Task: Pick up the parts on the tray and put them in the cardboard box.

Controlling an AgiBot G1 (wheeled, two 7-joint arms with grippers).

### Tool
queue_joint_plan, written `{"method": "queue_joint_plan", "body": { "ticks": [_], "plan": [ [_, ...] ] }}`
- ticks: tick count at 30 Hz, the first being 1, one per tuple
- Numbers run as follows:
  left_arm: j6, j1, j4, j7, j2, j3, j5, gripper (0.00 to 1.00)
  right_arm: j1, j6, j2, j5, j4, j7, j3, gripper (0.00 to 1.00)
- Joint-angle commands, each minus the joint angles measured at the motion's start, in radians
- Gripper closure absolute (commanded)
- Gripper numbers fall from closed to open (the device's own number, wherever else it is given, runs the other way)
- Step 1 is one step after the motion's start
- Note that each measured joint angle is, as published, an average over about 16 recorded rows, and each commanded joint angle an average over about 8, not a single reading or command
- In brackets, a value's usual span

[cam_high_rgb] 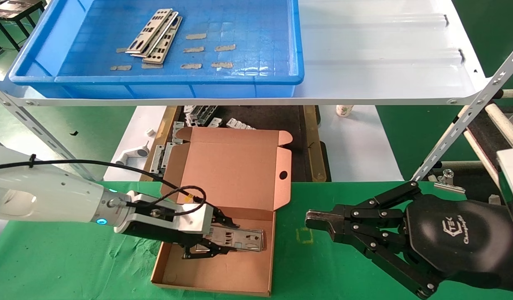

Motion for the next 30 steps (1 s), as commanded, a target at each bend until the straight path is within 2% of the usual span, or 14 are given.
{"method": "queue_joint_plan", "body": {
  "ticks": [1,9,16,17,24,25,30],
  "plan": [
    [-0.013,0.002,0.023,0.002,0.011,-0.001,-0.001,0.00,0.000,0.000,0.000,0.000,0.000,0.000,0.000,1.00],
    [0.010,-0.017,0.090,0.010,0.026,-0.009,-0.013,0.00,0.000,0.000,0.000,0.000,0.000,0.000,0.000,1.00],
    [0.088,-0.053,0.120,0.005,0.005,-0.028,-0.043,0.00,0.000,0.000,0.000,0.000,0.000,0.000,0.000,1.00],
    [0.096,-0.052,0.118,-0.001,0.000,-0.033,-0.049,0.00,0.000,0.000,0.000,0.000,0.000,0.000,0.000,0.96],
    [0.097,0.002,0.020,-0.071,-0.046,-0.090,-0.096,0.00,0.000,0.000,0.000,0.000,0.000,0.000,0.000,0.10],
    [0.097,0.012,0.001,-0.084,-0.055,-0.101,-0.104,0.00,0.000,0.000,0.000,0.000,0.000,0.000,0.000,0.01],
    [0.096,0.061,-0.093,-0.148,-0.099,-0.152,-0.144,0.00,0.000,0.000,0.000,0.000,0.000,0.000,0.000,0.00]
  ]
}}
